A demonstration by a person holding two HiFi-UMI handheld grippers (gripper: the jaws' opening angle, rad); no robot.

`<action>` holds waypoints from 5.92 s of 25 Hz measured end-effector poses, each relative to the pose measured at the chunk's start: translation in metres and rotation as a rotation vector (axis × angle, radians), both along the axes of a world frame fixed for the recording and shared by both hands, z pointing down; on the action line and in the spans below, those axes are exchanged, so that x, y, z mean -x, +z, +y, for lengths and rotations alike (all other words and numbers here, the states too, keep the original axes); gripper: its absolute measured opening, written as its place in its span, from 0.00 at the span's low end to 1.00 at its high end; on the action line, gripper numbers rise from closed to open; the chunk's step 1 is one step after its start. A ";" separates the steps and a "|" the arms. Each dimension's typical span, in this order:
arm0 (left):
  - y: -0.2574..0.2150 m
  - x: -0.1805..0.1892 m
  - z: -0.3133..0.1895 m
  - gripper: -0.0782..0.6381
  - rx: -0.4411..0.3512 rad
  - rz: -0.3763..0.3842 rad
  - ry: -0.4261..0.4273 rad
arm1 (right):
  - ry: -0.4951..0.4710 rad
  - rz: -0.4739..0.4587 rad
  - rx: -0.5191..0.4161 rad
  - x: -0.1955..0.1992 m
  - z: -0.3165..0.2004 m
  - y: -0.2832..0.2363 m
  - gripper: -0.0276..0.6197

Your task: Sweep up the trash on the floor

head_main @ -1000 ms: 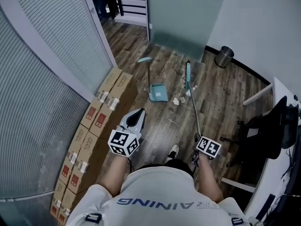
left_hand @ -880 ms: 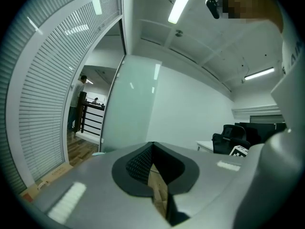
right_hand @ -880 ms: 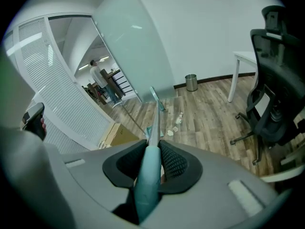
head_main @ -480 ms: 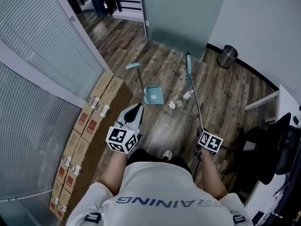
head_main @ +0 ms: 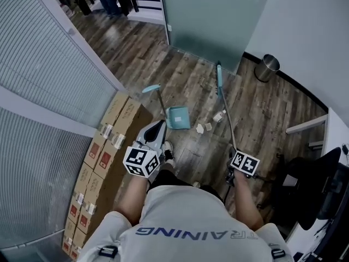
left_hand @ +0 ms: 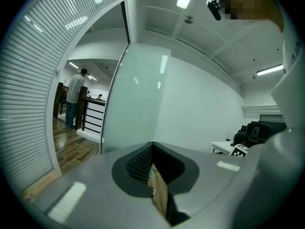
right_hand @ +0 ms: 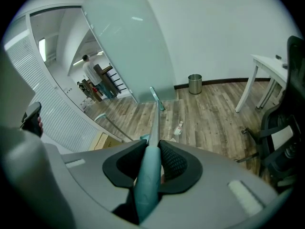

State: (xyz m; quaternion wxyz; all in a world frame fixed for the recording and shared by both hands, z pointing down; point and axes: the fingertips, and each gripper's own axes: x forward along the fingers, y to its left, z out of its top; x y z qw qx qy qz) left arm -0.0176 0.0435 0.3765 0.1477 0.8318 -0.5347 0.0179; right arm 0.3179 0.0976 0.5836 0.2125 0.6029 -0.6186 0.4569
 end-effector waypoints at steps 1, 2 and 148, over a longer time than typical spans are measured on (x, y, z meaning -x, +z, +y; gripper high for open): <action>0.004 0.004 -0.015 0.11 0.004 0.005 0.009 | 0.005 0.006 0.005 0.005 -0.011 0.002 0.20; 0.007 0.008 -0.029 0.11 0.008 0.007 0.018 | 0.014 0.009 0.010 0.009 -0.021 0.004 0.20; 0.355 0.113 -0.231 0.25 0.579 -0.846 0.923 | 0.105 -0.060 0.710 0.105 -0.061 0.191 0.20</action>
